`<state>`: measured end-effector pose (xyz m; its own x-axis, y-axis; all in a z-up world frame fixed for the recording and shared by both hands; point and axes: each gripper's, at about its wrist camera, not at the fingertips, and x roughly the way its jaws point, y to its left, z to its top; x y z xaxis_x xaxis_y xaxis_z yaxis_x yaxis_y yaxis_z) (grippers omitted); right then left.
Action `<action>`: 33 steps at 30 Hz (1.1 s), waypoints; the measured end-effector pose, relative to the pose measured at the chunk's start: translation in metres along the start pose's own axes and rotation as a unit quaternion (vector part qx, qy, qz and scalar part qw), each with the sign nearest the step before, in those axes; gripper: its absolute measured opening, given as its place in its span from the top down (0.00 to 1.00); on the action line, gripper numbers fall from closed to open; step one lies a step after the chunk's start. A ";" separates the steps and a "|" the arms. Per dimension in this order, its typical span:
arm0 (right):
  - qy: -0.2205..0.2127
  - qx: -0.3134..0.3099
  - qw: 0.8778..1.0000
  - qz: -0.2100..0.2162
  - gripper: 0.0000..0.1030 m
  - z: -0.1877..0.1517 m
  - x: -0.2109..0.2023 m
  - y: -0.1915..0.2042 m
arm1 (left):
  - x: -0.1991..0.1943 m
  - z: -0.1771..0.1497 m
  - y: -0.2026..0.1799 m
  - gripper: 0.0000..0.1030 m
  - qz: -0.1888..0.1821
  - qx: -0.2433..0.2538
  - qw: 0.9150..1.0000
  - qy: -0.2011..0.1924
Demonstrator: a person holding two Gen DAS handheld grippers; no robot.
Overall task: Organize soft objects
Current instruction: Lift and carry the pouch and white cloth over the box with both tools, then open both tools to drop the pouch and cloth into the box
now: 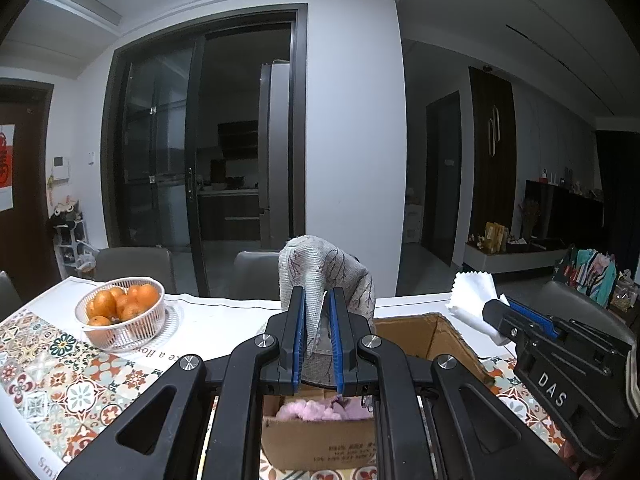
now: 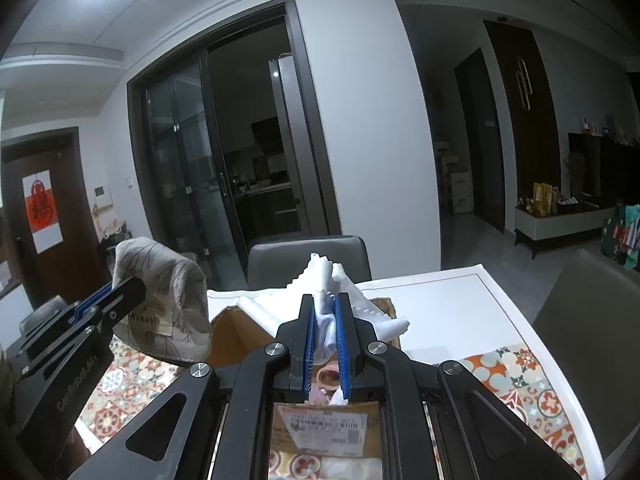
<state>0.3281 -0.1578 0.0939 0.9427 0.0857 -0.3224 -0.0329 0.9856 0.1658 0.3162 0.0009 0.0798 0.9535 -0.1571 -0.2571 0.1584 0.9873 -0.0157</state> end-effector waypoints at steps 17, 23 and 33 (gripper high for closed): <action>0.089 -0.002 0.996 0.003 0.89 -0.025 0.078 -0.009 | 0.074 -0.038 -0.005 0.87 -0.011 0.018 0.995 0.096; 0.130 -0.007 0.991 0.005 0.89 -0.036 0.099 -0.013 | 0.088 -0.050 -0.010 0.86 -0.014 0.026 0.991 0.132; 0.144 -0.031 0.989 0.012 0.70 -0.034 0.107 -0.005 | 0.085 -0.047 -0.005 0.62 0.012 0.030 0.991 0.131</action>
<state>0.4181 -0.1483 0.0272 0.8083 0.1377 -0.5725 -0.0819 0.9891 0.1222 0.3844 -0.0157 0.0126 0.8590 -0.1131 -0.4994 0.1581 0.9862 0.0487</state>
